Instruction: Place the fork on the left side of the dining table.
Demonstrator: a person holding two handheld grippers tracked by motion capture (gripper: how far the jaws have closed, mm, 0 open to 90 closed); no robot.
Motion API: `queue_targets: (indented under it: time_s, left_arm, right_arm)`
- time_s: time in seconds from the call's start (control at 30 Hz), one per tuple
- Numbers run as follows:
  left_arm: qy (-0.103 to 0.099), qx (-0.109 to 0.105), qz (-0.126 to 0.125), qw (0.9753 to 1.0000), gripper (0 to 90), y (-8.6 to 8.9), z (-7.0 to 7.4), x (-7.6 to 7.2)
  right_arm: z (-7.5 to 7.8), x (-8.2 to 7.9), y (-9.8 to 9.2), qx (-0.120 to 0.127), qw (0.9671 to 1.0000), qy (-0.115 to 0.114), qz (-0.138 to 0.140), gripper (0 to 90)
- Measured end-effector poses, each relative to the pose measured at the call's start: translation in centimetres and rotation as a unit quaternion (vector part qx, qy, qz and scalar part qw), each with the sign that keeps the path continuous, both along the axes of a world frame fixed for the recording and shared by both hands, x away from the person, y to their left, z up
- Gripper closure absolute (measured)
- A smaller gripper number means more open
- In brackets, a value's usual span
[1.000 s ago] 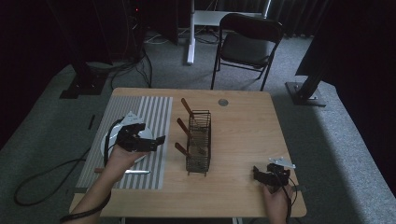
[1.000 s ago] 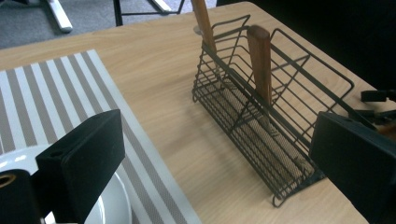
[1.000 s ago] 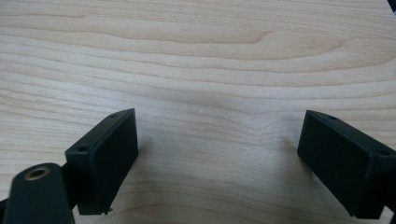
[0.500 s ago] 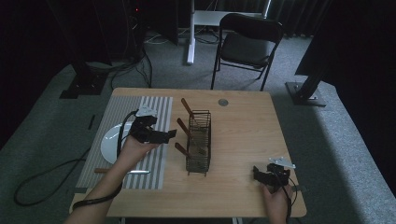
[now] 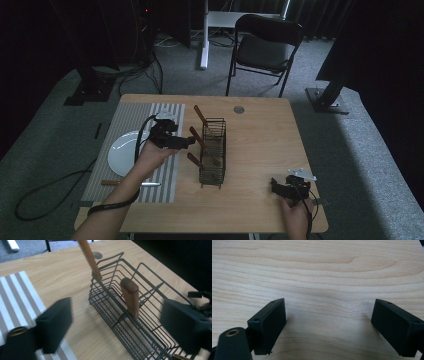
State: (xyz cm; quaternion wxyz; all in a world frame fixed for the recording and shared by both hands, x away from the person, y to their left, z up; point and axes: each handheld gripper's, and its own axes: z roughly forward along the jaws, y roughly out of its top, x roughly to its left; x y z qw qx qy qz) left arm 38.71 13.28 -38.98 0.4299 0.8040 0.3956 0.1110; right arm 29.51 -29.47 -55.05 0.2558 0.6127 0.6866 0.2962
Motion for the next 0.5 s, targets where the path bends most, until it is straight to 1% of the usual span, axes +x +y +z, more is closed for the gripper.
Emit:
queue_targets:
  time_s: [0.07, 0.13, 0.17, 0.2, 0.23, 0.3, 0.33, 0.37, 0.4, 0.43, 0.5]
  left_arm:
    - [-0.001, -0.002, -0.002, 1.0, 21.2, -0.3, -0.1, 0.0]
    - [0.004, -0.003, -0.001, 1.0, 23.9, -0.5, -0.3, 0.2]
    - [0.004, -0.003, -0.001, 1.0, 27.5, -0.5, -0.3, 0.2]
    - [0.006, -0.007, 0.0, 1.0, 27.5, -0.6, -0.5, 0.4]
    - [0.009, -0.013, 0.0, 0.9999, 33.7, -0.7, -0.6, 0.4]
    - [0.01, -0.022, -0.003, 0.9997, 36.9, -0.7, -0.7, 0.5]
    - [0.012, -0.024, -0.006, 0.9996, 41.9, -0.7, -0.8, 0.6]
    - [0.012, -0.024, -0.006, 0.9996, 43.9, -0.7, -0.8, 0.6]
    - [0.016, -0.03, -0.014, 0.9993, 43.9, -0.9, -1.0, 0.7]
    - [0.016, -0.031, -0.012, 0.9993, 49.7, -1.0, -1.2, 0.7]
    - [0.024, -0.047, -0.011, 0.9986, 52.9, -1.1, -1.4, 0.9]
  right_arm:
    - [0.0, 0.0, 0.0, 0.0, 1.0, 0.0, 0.0, 12.3]
    - [0.0, 0.0, 0.0, 0.0, 1.0, 0.0, 0.0, 12.3]
    - [0.0, 0.0, 0.0, 0.0, 1.0, 0.0, 0.0, 12.3]
    - [0.0, 0.0, 0.0, 0.0, 1.0, 0.0, 0.0, 12.3]
    - [0.0, 0.0, 0.0, 0.0, 1.0, 0.0, 0.0, 12.3]
    - [0.0, 0.0, 0.0, 0.0, 1.0, 0.0, 0.0, 12.3]
    - [0.0, 0.0, 0.0, 0.0, 1.0, 0.0, 0.0, 12.3]
    - [0.0, 0.0, 0.0, 0.0, 1.0, 0.0, 0.0, 12.3]
    - [0.0, 0.0, 0.0, 0.0, 1.0, 0.0, 0.0, 12.3]
    - [0.0, 0.0, 0.0, 0.0, 1.0, 0.0, 0.0, 12.3]
    - [0.0, 0.0, 0.0, 0.0, 1.0, 0.0, 0.0, 12.3]
